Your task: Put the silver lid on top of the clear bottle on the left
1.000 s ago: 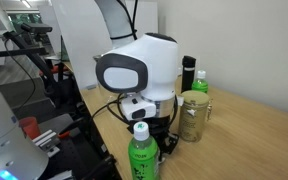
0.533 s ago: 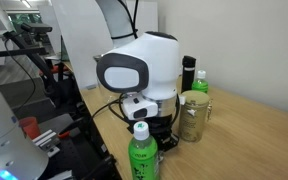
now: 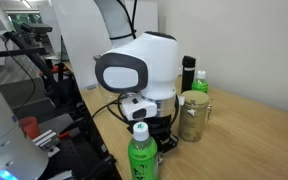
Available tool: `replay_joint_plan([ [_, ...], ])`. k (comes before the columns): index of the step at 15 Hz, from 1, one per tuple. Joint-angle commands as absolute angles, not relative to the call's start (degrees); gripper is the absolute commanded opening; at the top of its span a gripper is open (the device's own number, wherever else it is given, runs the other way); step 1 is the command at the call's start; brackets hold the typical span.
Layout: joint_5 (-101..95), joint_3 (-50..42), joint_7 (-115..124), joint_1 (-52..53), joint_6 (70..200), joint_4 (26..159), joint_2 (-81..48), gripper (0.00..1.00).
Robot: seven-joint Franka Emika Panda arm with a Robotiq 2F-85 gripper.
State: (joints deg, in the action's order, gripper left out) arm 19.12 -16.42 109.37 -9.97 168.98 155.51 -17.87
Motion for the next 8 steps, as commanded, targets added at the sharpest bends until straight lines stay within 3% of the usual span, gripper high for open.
replay_joint_plan([
  [1, 13.38, -23.22, 112.00, -4.92, 167.10, 158.61, -13.53, 0.02],
  [8, 8.38, -24.83, 109.72, -3.00, 159.89, 160.68, 4.06, 0.02],
])
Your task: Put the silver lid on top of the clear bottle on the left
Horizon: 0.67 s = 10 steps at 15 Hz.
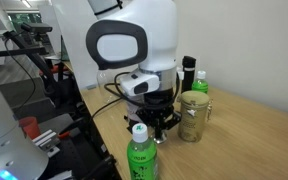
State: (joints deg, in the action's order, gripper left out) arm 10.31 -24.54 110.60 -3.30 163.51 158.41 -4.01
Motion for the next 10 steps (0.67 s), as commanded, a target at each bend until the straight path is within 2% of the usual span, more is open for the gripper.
replay_joint_plan([
  [1, 7.56, -24.54, 110.27, -2.80, 158.60, 160.47, 6.21, 0.02],
  [3, 5.31, -23.52, 111.54, -2.80, 154.70, 158.93, 9.55, 0.02],
  [4, 5.15, -17.75, 111.39, -7.65, 153.04, 158.85, 10.98, 0.02],
  [10, 2.39, -5.73, 113.88, -9.85, 145.94, 159.51, 21.51, 0.02],
])
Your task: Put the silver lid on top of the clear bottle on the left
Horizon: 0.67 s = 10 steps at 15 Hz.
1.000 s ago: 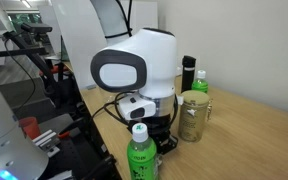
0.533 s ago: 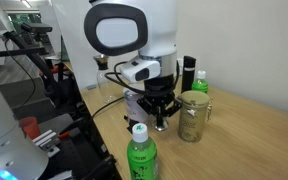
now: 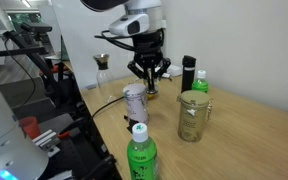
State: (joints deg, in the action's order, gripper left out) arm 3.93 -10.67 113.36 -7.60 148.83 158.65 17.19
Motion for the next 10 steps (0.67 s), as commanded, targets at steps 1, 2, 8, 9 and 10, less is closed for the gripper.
replay_joint_plan([
  [1, 2.57, -4.08, 113.68, -9.40, 145.58, 159.29, 22.89, 0.02],
  [2, 2.82, -2.71, 113.35, -9.14, 145.02, 159.12, 24.24, 0.02],
  [8, 4.62, 2.44, 111.80, -7.60, 142.25, 157.85, 28.34, 0.06],
  [9, 4.71, 2.68, 111.25, -7.09, 141.20, 157.82, 29.01, 0.06],
  [10, 4.74, 2.72, 110.87, -6.91, 140.81, 157.82, 29.33, 0.06],
])
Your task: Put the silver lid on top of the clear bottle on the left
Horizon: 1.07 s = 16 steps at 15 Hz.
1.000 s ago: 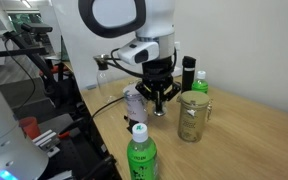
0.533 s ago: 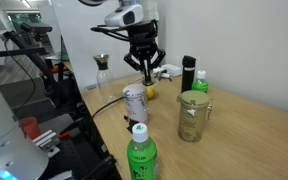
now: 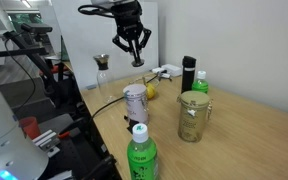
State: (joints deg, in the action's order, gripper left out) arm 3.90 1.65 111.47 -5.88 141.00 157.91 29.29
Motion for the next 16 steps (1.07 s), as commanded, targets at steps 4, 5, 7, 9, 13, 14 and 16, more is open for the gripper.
replay_joint_plan([
  [4, 4.75, 2.64, 110.31, -6.94, 140.70, 157.83, 29.35, 0.06],
  [5, 4.75, 2.64, 110.31, -6.94, 140.69, 157.83, 29.35, 0.02],
  [7, 2.92, 4.51, 110.11, -6.48, 139.96, 157.69, 30.87, 0.02],
  [9, 3.46, 6.03, 108.47, -4.31, 137.17, 156.32, 31.67, 0.02],
  [13, 2.93, 10.52, 105.27, 0.64, 133.66, 151.91, 31.41, 0.02],
  [14, 2.71, 11.58, 104.39, 1.67, 133.86, 150.59, 30.69, 0.02],
  [16, 2.90, 12.77, 102.00, 3.58, 134.19, 148.53, 29.41, 0.02],
])
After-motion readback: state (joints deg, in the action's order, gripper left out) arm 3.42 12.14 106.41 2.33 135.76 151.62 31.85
